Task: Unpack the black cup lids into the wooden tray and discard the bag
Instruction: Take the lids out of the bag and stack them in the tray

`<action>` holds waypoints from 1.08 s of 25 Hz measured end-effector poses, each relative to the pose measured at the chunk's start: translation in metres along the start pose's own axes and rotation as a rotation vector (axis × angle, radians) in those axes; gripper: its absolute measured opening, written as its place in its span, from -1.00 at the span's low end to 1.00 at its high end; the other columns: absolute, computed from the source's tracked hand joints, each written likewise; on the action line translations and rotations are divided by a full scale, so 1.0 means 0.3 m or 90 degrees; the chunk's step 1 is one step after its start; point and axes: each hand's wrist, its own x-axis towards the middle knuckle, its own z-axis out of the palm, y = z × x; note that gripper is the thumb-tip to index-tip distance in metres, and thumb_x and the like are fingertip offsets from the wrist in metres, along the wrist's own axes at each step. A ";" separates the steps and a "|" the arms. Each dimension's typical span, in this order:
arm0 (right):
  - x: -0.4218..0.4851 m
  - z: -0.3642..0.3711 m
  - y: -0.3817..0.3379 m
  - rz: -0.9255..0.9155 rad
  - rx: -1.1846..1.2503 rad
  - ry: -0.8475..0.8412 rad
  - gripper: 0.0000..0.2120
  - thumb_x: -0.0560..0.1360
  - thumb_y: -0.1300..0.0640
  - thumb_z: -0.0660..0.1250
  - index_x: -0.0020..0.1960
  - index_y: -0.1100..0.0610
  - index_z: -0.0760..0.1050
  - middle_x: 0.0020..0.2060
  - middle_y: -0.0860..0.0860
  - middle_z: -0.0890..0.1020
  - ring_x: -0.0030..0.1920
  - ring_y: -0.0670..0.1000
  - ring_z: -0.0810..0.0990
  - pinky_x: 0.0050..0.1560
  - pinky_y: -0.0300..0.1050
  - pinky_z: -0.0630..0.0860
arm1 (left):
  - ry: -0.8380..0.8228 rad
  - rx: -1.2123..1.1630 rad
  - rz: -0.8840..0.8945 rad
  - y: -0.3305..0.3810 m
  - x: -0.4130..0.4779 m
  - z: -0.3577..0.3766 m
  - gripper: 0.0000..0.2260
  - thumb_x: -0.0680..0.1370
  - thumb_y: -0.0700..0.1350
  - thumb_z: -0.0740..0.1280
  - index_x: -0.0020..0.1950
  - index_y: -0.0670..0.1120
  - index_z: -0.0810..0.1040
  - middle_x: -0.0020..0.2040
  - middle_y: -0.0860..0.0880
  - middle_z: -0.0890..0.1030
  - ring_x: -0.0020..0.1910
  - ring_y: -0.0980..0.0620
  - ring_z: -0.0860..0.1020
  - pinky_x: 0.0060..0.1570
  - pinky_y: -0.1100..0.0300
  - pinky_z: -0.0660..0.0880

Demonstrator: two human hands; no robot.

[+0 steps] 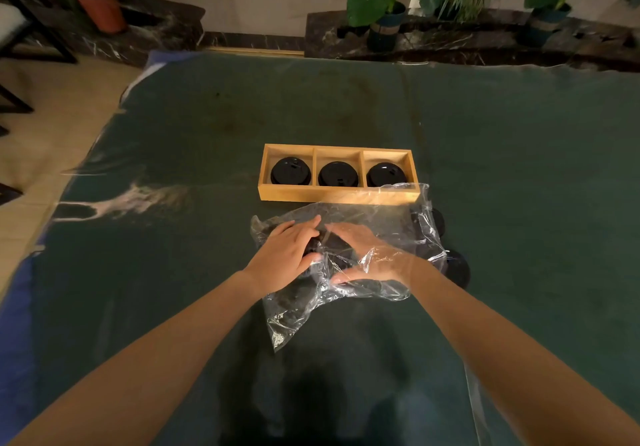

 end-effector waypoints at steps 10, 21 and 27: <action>-0.042 0.041 0.070 0.029 0.097 0.112 -0.15 0.35 -0.01 0.48 0.48 0.00 0.06 0.47 0.02 0.21 0.44 0.00 0.20 0.43 -0.08 0.17 | 0.013 -0.024 -0.019 -0.007 0.010 -0.003 -0.69 0.51 0.00 0.33 0.11 -0.21 0.48 0.35 -0.10 0.48 0.21 -0.04 0.54 0.37 0.02 0.27; -0.219 0.160 0.171 0.090 0.257 0.276 -0.13 0.27 0.03 0.56 0.43 -0.09 0.15 0.41 -0.14 0.26 0.41 -0.10 0.25 0.43 -0.14 0.18 | 0.001 0.024 0.005 0.003 -0.005 0.000 -0.68 0.55 0.07 0.20 0.27 0.04 0.45 0.39 -0.01 0.44 0.34 0.02 0.43 0.39 0.03 0.19; -0.263 0.140 0.181 0.045 0.172 0.253 -0.04 0.28 -0.10 0.53 0.47 -0.23 0.00 0.47 -0.32 0.05 0.44 -0.32 0.04 0.39 -0.32 0.09 | 0.009 0.039 0.019 -0.003 -0.013 0.005 -0.68 0.55 0.08 0.17 0.26 0.03 0.46 0.38 -0.01 0.46 0.34 0.01 0.43 0.38 0.02 0.21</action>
